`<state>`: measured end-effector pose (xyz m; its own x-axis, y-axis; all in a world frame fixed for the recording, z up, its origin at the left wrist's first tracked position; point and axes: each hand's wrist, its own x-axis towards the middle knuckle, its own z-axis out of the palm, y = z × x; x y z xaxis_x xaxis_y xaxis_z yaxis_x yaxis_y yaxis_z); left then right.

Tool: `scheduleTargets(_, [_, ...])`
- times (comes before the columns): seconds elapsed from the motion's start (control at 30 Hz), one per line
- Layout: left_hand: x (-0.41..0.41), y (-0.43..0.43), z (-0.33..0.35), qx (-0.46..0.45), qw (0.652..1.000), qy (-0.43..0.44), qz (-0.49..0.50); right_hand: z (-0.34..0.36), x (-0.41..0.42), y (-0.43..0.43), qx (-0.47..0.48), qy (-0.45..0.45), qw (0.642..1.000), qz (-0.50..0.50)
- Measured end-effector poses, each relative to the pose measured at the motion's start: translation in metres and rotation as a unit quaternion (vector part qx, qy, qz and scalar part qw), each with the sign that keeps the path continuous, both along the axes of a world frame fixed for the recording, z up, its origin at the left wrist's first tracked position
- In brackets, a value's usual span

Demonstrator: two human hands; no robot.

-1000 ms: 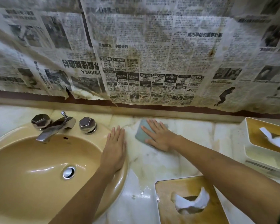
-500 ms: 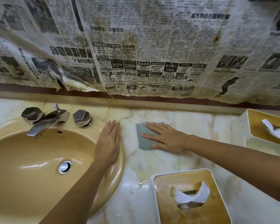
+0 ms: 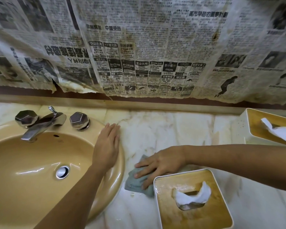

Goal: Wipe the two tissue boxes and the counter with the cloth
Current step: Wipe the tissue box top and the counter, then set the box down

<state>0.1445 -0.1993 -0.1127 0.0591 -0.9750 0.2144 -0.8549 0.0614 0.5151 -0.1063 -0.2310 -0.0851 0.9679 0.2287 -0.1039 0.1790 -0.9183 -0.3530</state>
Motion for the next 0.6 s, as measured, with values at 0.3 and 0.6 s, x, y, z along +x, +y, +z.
scheduleTargets(0.3, [-0.001,-0.001,0.0,-0.001,1.0,-0.006,-0.004,-0.019,0.014,-0.004,-0.091,-0.037,0.995,0.009])
scheduleTargets(0.6, [-0.001,-0.002,-0.001,0.001,1.0,0.001,-0.004,0.002,-0.013,-0.075,-0.261,-0.005,0.894,-0.365])
